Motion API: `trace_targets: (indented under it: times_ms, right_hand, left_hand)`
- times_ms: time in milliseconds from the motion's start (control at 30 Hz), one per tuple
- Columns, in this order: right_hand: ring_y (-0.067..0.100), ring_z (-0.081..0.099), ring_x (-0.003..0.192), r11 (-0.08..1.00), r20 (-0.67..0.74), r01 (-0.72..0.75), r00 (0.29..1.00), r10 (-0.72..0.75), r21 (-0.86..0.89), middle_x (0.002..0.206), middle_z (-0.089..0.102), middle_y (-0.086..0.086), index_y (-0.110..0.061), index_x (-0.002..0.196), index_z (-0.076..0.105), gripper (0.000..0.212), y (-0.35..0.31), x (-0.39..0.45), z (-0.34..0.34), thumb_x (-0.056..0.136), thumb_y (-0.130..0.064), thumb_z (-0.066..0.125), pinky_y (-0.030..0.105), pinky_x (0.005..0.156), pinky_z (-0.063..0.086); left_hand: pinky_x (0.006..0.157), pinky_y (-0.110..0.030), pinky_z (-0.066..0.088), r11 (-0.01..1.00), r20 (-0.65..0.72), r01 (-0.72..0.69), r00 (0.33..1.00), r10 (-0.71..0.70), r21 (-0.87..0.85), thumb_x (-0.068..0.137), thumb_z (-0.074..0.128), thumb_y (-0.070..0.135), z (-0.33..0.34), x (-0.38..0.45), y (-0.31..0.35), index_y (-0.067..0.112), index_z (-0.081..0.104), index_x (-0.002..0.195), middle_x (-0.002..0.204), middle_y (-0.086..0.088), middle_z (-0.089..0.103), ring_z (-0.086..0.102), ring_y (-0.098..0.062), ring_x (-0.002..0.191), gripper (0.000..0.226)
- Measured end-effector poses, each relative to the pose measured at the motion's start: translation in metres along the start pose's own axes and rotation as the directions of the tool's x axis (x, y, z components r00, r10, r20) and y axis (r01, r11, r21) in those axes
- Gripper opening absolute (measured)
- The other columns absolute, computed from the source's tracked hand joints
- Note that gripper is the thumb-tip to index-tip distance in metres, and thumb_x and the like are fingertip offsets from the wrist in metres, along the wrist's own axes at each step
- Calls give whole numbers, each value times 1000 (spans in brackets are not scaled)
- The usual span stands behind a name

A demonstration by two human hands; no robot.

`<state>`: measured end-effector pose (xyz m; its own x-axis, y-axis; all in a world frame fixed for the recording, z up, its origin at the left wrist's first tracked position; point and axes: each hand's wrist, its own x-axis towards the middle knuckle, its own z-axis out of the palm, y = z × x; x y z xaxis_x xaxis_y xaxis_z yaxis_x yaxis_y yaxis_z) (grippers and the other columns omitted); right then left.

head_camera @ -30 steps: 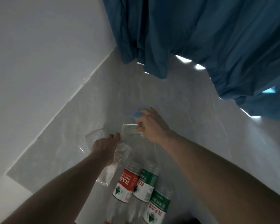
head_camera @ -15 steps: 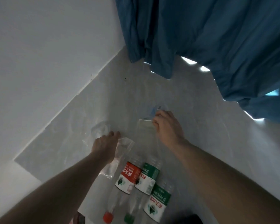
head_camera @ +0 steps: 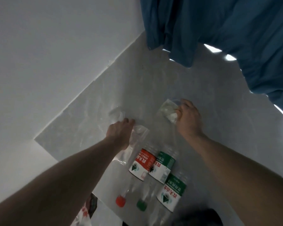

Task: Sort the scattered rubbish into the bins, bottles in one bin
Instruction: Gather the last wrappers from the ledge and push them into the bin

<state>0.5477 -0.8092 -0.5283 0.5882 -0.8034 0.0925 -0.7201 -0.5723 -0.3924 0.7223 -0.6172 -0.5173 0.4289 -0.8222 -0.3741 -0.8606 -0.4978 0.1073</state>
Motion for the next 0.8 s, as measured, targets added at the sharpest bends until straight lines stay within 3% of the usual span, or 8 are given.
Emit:
trace_targets:
  times_ms: [100, 233, 367, 467, 500, 633, 733, 800]
  right_hand:
    - [29, 62, 112, 999, -20, -6, 1000, 7, 54, 132, 59, 7, -6, 120, 67, 31, 1, -13, -16, 91, -8, 56, 36, 95, 49]
    - [24, 61, 112, 980, -92, -38, 994, 57, 197, 124, 64, 10, -4, 113, 69, 23, -12, -42, -48, 91, -7, 63, 23, 96, 41]
    - [23, 61, 111, 946, -91, -66, 991, 99, 318, 121, 66, 10, -4, 117, 69, 25, -42, -82, -79, 94, -8, 64, 17, 94, 40]
    - [13, 58, 95, 906, -56, -103, 989, 138, 410, 111, 66, 5, -7, 112, 70, 19, -71, -115, -102, 95, -9, 64, 0, 79, 34]
    - [12, 57, 94, 890, -37, -106, 990, 137, 444, 109, 65, 2, -9, 110, 70, 17, -81, -127, -108, 95, -10, 63, 0, 78, 35]
    - [25, 65, 97, 852, 22, -80, 997, 80, 518, 104, 67, 5, -9, 97, 70, 14, -113, -187, -129, 95, -21, 63, 36, 87, 53]
    - [20, 63, 97, 835, 109, -94, 993, 42, 542, 106, 70, 6, -6, 102, 72, 24, -139, -246, -167, 92, -26, 62, 24, 83, 45]
    - [14, 62, 102, 817, 183, -109, 983, 4, 567, 111, 71, 1, -7, 108, 73, 20, -153, -290, -201, 95, -20, 66, 17, 85, 41]
  left_hand:
    - [68, -35, 53, 997, -58, 41, 997, -45, -67, 75, 76, 3, -3, -17, -5, 25, 49, 132, 113, 2, 61, 63, -24, 97, 67]
    - [68, -31, 41, 942, -176, 151, 962, -211, -300, 79, 65, 3, -25, -53, -28, 32, 52, 124, 119, 8, 61, 62, -23, 101, 55]
    - [77, -38, 52, 838, -343, 172, 855, -388, -518, 85, 62, 7, -63, -106, -56, 32, 55, 116, 115, 4, 64, 64, -27, 96, 40]
    - [76, -31, 46, 754, -407, 183, 749, -522, -631, 87, 65, 6, -80, -165, -70, 25, 59, 116, 109, 3, 66, 61, -21, 90, 35]
    - [74, -30, 45, 711, -405, 185, 713, -572, -679, 88, 64, 6, -83, -188, -72, 25, 60, 114, 104, 5, 66, 60, -19, 86, 32]
    - [73, -40, 57, 479, -302, 175, 582, -755, -860, 92, 63, 11, -83, -301, -57, 30, 57, 108, 95, 13, 66, 66, -17, 85, 25]
    - [78, -44, 58, 341, -179, 247, 506, -844, -907, 90, 65, 8, -77, -400, -21, 30, 56, 107, 96, 11, 67, 66, -15, 86, 30]
    - [79, -43, 57, 299, -143, 236, 513, -846, -925, 89, 67, 4, -81, -465, 11, 30, 57, 107, 96, 10, 67, 66, -11, 86, 33]
